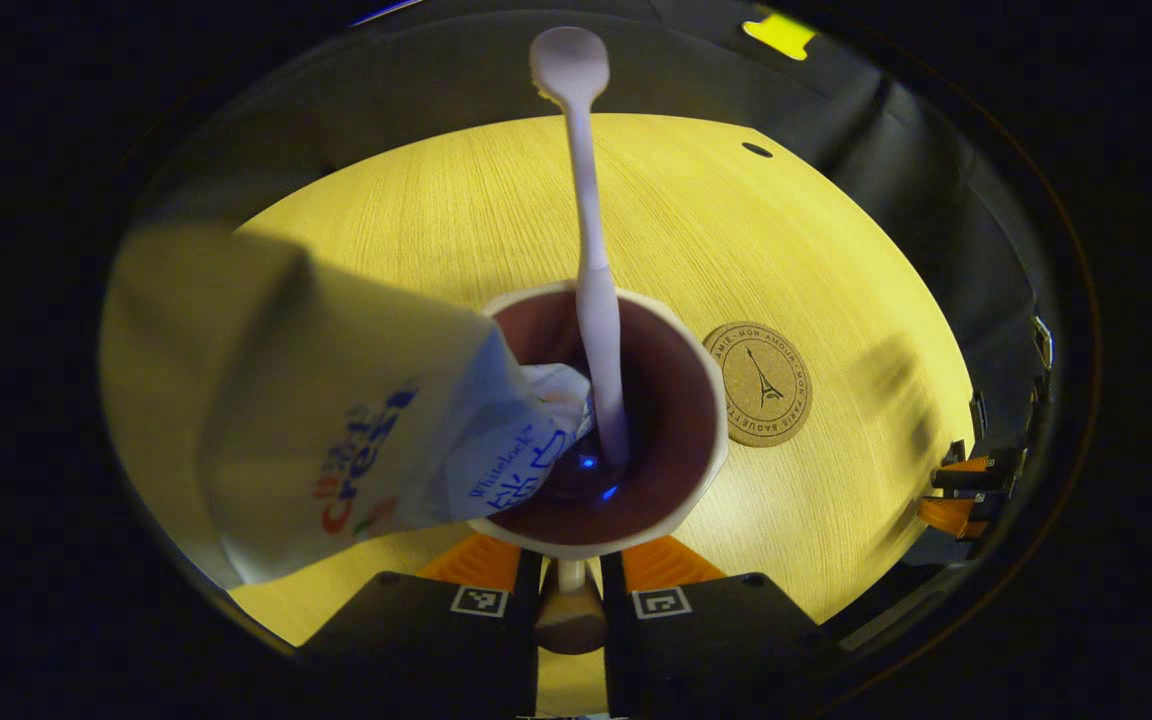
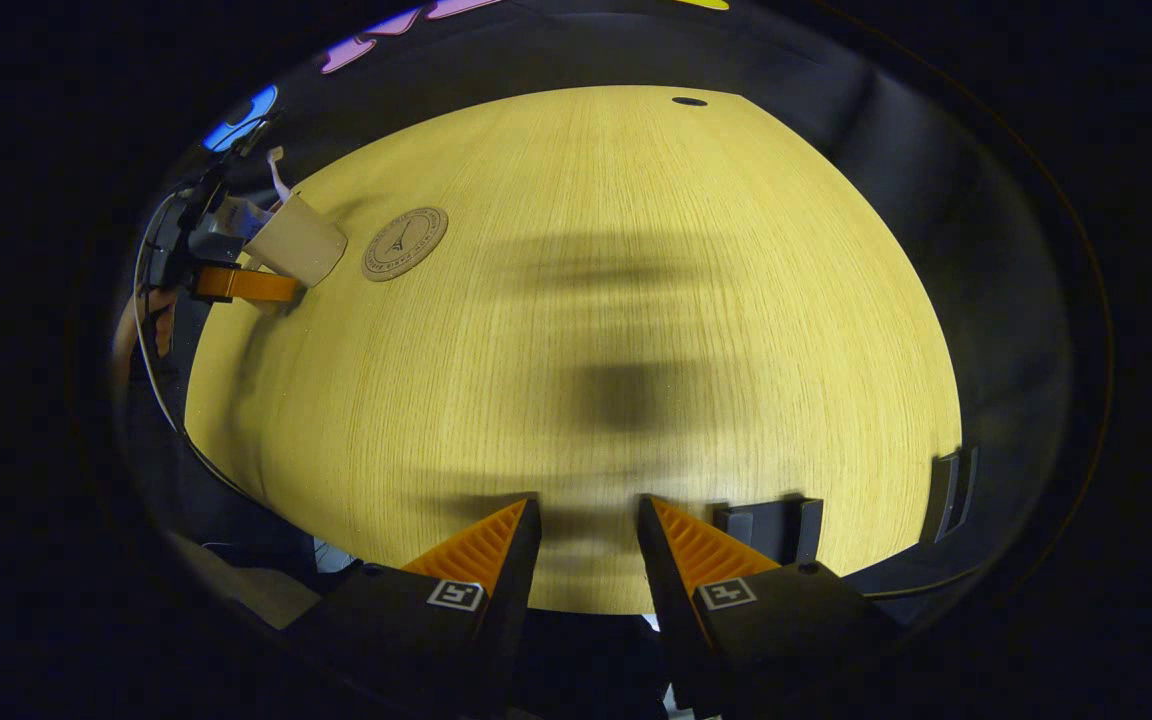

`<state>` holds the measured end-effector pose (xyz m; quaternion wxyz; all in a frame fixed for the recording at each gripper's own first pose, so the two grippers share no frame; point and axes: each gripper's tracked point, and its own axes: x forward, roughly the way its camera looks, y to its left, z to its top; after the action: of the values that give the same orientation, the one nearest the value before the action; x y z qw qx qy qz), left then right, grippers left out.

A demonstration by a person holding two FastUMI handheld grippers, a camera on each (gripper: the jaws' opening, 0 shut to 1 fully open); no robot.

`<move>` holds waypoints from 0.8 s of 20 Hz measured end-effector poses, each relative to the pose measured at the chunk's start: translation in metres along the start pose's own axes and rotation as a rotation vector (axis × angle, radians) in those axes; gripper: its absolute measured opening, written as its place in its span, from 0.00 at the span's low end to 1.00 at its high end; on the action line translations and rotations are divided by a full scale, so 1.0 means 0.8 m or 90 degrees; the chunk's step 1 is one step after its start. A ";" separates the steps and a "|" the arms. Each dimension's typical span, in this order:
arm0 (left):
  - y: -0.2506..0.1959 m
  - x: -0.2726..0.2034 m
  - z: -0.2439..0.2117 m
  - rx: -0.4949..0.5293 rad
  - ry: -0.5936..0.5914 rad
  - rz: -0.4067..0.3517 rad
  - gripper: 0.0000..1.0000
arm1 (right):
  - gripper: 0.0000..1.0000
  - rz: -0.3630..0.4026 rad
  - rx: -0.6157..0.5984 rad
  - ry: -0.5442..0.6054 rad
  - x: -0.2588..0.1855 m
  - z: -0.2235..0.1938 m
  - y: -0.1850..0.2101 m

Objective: Put the toothbrush and toothpaste on the desktop into the cup, then pick up the cup and place it on the coaster on the desktop.

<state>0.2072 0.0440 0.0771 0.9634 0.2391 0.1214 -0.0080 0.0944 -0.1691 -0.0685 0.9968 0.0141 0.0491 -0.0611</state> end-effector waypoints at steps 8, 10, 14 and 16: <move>-0.020 -0.025 0.009 0.007 -0.025 -0.016 0.30 | 0.62 0.004 0.005 -0.002 0.001 0.001 0.000; -0.033 -0.026 0.017 0.024 -0.031 -0.015 0.35 | 0.62 0.005 0.005 -0.002 0.000 0.001 0.000; -0.071 -0.024 0.034 0.061 -0.036 -0.033 0.30 | 0.62 0.008 0.012 -0.003 -0.001 0.002 0.000; -0.090 -0.022 0.040 0.084 -0.037 -0.039 0.30 | 0.62 0.009 0.015 -0.002 -0.001 0.001 -0.001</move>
<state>0.1923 -0.0351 0.0760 0.9479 0.2978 0.1001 -0.0521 0.0939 -0.1695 -0.0675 0.9971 0.0262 0.0464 -0.0547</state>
